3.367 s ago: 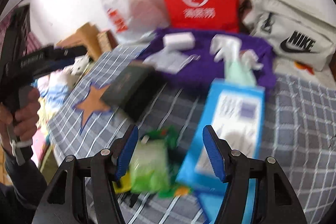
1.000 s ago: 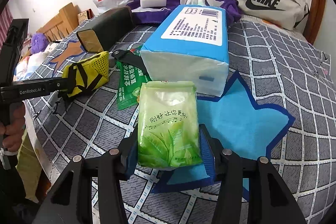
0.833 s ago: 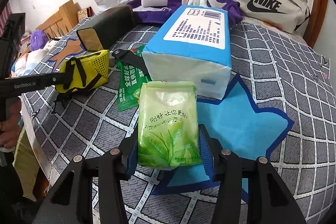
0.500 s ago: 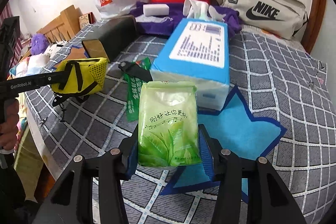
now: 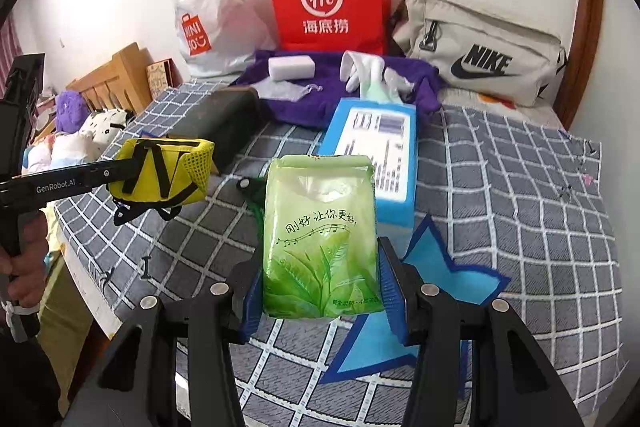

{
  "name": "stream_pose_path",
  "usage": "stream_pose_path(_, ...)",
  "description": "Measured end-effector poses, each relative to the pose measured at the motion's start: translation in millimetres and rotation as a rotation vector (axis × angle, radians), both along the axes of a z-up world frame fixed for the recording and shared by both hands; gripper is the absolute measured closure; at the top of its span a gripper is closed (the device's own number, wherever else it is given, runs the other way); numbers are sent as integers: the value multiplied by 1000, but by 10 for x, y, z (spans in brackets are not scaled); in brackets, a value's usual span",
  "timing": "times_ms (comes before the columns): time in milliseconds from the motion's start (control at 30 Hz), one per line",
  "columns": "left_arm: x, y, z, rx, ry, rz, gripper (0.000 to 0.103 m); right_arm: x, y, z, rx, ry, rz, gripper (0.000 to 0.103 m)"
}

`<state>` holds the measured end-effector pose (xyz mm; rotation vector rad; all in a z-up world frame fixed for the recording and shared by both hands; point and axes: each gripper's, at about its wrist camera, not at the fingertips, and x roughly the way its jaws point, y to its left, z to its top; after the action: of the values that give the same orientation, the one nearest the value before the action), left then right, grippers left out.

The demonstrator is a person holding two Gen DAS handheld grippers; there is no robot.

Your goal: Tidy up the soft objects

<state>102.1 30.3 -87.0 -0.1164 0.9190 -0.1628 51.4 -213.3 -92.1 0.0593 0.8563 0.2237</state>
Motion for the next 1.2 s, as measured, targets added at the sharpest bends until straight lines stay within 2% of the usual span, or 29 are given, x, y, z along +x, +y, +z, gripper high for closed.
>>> stream_pose_path(400, 118, -53, 301, -11, -40, -13, 72, 108, -25, 327, 6, -57, -13, 54)
stream_pose_path(867, 348, -17, 469, -18, -60, -7, 72, 382, -118, 485, 76, -65, -1, 54)
stream_pose_path(1200, 648, 28, 511, -20, -65, 6, 72, 785, -221, 512, 58, -58, -16, 54)
